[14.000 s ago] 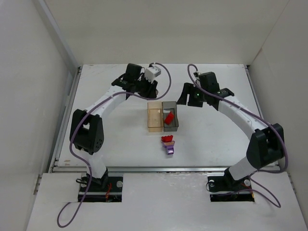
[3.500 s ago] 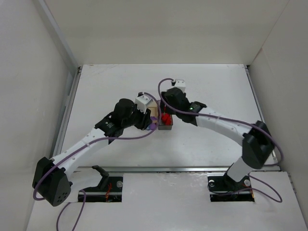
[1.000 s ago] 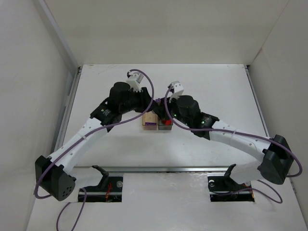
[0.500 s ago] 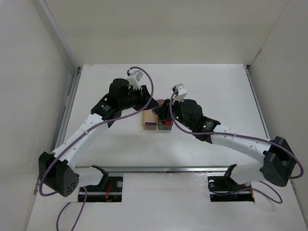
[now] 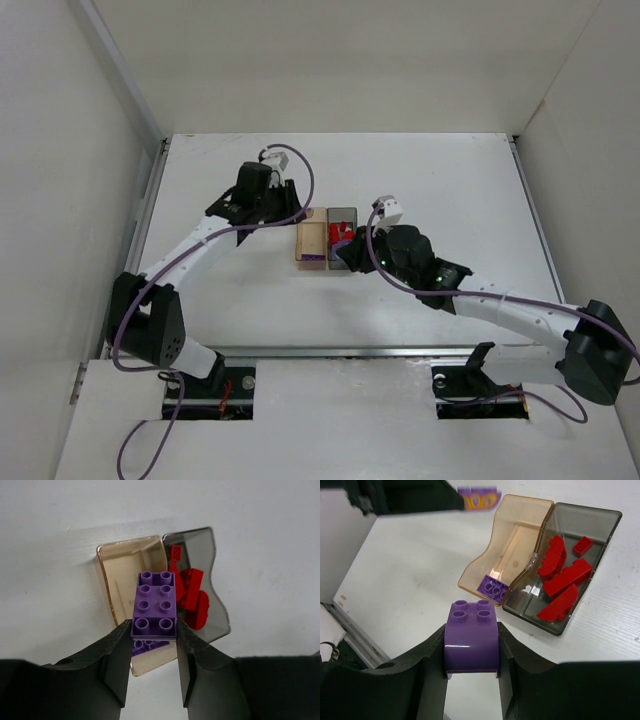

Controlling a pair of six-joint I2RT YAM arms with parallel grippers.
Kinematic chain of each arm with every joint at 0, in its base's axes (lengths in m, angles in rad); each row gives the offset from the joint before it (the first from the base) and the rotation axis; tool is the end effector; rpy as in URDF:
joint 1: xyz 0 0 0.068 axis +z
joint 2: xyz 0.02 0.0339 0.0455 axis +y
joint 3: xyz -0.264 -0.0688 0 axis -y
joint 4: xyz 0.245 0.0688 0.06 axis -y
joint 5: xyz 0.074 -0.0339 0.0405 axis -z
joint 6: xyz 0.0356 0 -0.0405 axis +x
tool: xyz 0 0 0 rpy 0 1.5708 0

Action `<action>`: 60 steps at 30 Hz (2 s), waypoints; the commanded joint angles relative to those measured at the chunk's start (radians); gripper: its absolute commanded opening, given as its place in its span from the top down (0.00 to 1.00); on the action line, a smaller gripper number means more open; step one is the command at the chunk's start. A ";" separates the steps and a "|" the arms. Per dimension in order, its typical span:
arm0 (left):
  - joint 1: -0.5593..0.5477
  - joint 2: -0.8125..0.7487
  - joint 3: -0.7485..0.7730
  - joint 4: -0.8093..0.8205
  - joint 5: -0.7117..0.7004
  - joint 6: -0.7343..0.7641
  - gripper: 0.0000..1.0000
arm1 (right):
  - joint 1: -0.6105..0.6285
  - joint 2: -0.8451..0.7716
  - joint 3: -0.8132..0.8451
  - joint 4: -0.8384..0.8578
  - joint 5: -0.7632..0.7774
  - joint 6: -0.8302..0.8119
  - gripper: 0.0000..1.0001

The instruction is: Sort the legos into containers by color

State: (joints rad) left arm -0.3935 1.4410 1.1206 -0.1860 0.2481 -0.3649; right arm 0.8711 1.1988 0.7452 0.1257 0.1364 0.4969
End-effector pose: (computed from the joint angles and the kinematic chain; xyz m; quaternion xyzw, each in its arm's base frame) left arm 0.3034 -0.1354 0.3024 0.0750 0.8541 -0.2854 0.4283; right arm 0.1802 0.2065 0.2708 -0.1119 0.8044 0.3241 0.4852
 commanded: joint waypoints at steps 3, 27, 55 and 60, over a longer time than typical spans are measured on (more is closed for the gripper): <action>-0.024 0.051 -0.065 0.063 -0.090 0.087 0.99 | 0.003 -0.021 0.040 0.000 0.037 0.009 1.00; 0.011 0.018 0.116 -0.196 -0.224 0.064 0.33 | 0.003 0.372 0.367 -0.112 0.106 -0.014 1.00; 0.061 -0.146 0.015 -0.303 -0.536 -0.017 0.24 | -0.298 0.426 0.666 -0.491 0.188 -0.017 0.00; 0.070 -0.165 -0.016 -0.225 -0.615 0.037 0.23 | -0.656 0.332 0.568 -0.566 0.118 -0.017 0.00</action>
State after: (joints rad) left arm -0.3286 1.3262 1.1194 -0.4889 -0.2832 -0.3714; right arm 0.3462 1.5814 1.3811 -0.3367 0.2874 0.4858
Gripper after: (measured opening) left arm 0.765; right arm 0.994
